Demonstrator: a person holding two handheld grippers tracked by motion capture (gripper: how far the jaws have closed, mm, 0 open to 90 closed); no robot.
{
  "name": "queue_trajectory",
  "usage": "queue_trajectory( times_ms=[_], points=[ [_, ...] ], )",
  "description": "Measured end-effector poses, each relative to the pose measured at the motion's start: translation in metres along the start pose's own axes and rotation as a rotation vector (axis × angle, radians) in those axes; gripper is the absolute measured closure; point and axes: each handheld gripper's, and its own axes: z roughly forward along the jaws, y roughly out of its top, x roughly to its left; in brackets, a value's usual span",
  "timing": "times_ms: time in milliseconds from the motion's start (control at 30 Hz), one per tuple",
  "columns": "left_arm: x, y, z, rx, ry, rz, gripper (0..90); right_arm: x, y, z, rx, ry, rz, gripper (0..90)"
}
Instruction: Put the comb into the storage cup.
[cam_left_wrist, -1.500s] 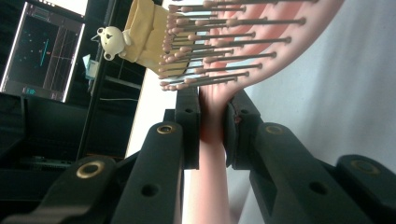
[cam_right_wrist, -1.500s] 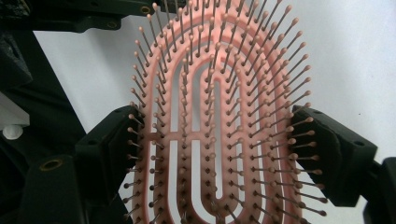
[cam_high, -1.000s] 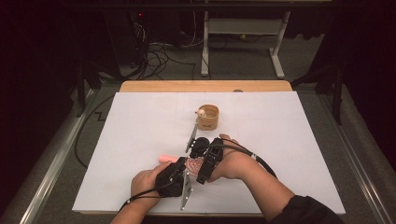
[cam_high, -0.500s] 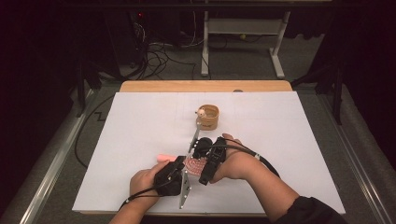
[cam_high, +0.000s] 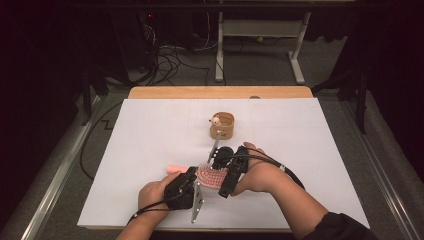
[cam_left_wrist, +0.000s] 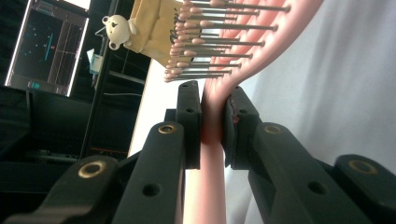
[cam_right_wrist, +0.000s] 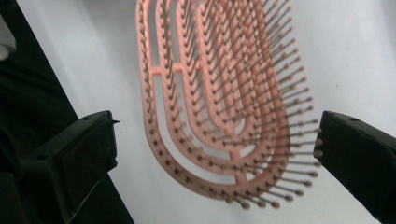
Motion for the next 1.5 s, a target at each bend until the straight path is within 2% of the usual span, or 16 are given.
queue_trajectory(
  times_ms=[567,867,1167,1200,1500],
  points=[
    [0.002,-0.001,0.000,0.007,0.010,-0.005,80.0,-0.008,-0.021,-0.011,0.010,-0.020,0.015,0.5],
    [0.003,-0.003,-0.001,-0.005,0.034,-0.036,80.0,-0.013,-0.034,-0.014,0.016,-0.024,0.027,0.7],
    [0.007,-0.006,-0.003,-0.017,0.049,-0.083,80.0,-0.021,-0.050,-0.005,0.040,-0.033,0.048,0.7],
    [0.009,-0.007,-0.003,-0.025,0.047,-0.101,80.0,-0.023,-0.053,-0.002,0.039,-0.037,0.054,0.8],
    [0.013,-0.009,-0.005,-0.043,0.053,-0.145,80.0,-0.032,-0.072,0.015,0.062,-0.051,0.082,0.9]
  ],
)
